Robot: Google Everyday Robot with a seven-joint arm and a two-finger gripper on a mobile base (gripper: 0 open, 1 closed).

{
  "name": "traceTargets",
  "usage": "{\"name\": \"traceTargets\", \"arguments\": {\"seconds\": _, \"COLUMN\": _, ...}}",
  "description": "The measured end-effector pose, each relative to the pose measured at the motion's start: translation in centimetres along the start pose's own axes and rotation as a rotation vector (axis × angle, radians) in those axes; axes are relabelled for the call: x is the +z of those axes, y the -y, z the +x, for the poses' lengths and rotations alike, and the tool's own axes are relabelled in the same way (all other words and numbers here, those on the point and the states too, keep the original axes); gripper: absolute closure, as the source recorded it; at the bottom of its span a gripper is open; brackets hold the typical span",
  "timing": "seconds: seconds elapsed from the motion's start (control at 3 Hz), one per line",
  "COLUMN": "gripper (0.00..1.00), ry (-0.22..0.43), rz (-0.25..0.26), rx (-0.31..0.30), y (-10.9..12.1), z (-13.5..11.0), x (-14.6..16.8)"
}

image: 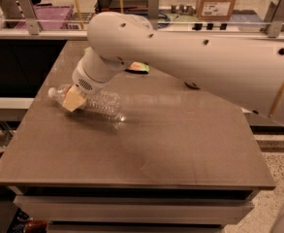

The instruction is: Knock water bottle over

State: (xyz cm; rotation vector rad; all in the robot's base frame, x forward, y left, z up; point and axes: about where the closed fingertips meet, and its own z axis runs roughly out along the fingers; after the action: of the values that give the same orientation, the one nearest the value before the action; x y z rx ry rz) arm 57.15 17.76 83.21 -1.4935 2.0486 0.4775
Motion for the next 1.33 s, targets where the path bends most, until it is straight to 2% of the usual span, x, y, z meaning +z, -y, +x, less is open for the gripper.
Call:
{"name": "traceTargets", "arguments": {"seconds": 0.33, "gripper": 0.82, "ry": 0.0, "rz": 0.0, "rx": 0.0, "y": 0.0, "z": -0.09, "x": -0.11}}
{"name": "traceTargets", "arguments": {"seconds": 1.33, "gripper": 0.13, "ry": 0.001, "rz": -0.001, "rx": -0.005, "y": -0.24, "z": -0.25, "x": -0.18}}
